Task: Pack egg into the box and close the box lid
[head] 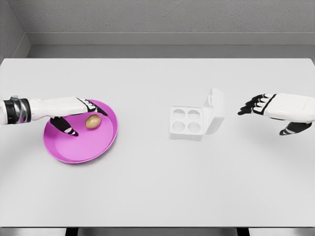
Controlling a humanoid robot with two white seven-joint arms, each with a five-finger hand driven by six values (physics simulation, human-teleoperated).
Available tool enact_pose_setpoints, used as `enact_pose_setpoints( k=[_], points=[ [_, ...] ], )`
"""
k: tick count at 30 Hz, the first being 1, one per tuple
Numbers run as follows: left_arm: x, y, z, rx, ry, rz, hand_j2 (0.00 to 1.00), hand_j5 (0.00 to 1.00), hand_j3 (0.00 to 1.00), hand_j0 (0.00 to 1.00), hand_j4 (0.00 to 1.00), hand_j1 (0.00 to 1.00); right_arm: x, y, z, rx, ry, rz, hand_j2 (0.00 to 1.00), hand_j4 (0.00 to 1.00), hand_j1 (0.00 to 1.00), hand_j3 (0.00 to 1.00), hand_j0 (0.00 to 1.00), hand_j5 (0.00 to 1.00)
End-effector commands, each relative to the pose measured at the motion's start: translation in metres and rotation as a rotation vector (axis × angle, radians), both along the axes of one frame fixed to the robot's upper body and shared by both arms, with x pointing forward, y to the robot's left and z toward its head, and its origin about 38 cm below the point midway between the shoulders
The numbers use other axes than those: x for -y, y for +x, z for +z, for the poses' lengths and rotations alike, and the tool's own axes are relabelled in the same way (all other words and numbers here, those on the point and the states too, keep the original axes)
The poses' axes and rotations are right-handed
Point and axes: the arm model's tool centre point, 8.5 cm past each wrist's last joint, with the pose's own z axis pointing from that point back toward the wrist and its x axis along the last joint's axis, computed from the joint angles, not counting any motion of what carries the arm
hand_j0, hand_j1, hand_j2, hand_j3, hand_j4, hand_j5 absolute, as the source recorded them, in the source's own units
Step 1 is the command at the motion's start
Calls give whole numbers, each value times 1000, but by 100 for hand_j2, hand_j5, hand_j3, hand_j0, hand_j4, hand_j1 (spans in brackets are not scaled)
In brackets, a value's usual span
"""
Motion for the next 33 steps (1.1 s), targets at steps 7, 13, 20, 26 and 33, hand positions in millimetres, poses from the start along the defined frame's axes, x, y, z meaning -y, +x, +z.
enact_pose_setpoints(
  k=[7, 13, 20, 26, 33],
  points=[
    [8, 1, -2, -3, -7, -12, 89, 89, 89, 89, 89, 89, -1, 0, 2, 3, 6, 2, 100, 100, 100, 100, 100, 100],
    [13, 0, -5, -7, -6, -23, 89, 89, 89, 89, 89, 89, -2, -1, 2, 2, 6, 5, 100, 100, 100, 100, 100, 100],
    [16, 1, -7, -5, 3, -29, 85, 85, 85, 85, 85, 85, -5, -2, 3, 6, 6, 14, 100, 100, 100, 100, 100, 100],
    [16, 3, -4, 3, 3, -30, 79, 79, 79, 79, 79, 79, -5, -2, 3, 7, 6, 16, 100, 100, 100, 100, 100, 100],
    [18, 2, -5, -1, 8, -36, 78, 78, 78, 78, 78, 78, -7, -2, 4, 9, 6, 21, 100, 100, 100, 100, 100, 100]
  ],
)
